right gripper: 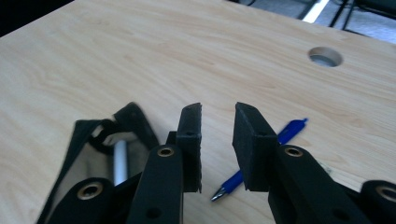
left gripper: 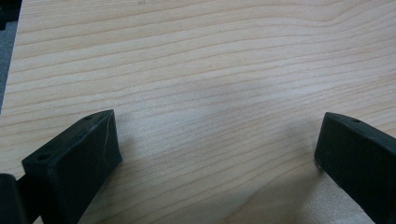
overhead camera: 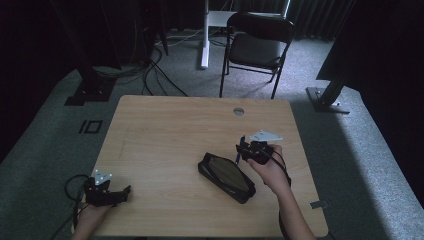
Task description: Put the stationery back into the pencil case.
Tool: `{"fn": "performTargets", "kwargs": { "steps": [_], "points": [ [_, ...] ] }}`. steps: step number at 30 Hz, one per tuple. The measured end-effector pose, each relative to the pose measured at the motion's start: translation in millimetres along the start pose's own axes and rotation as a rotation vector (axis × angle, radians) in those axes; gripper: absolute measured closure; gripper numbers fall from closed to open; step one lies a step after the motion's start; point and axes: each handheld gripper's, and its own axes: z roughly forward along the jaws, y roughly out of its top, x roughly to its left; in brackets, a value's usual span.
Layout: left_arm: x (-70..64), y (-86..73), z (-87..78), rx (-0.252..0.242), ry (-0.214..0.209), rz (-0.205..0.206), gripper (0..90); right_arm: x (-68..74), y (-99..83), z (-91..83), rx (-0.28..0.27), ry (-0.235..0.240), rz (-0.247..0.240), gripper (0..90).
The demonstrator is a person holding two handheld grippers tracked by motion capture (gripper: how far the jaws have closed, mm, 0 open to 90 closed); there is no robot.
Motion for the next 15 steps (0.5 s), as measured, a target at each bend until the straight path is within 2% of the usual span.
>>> {"fn": "performTargets", "kwargs": {
  "steps": [8, 15],
  "points": [
    [0.0, 0.0, 0.0, 0.000, 0.000, 0.000, 0.3, -14.6, -8.5, 5.1, -0.023, -0.068, 0.045, 71.5],
    [0.0, 0.0, 0.0, 0.000, 0.000, 0.000, 0.3, -24.1, -16.3, 13.7, -0.019, -0.085, 0.074, 69.1]
  ]
}}
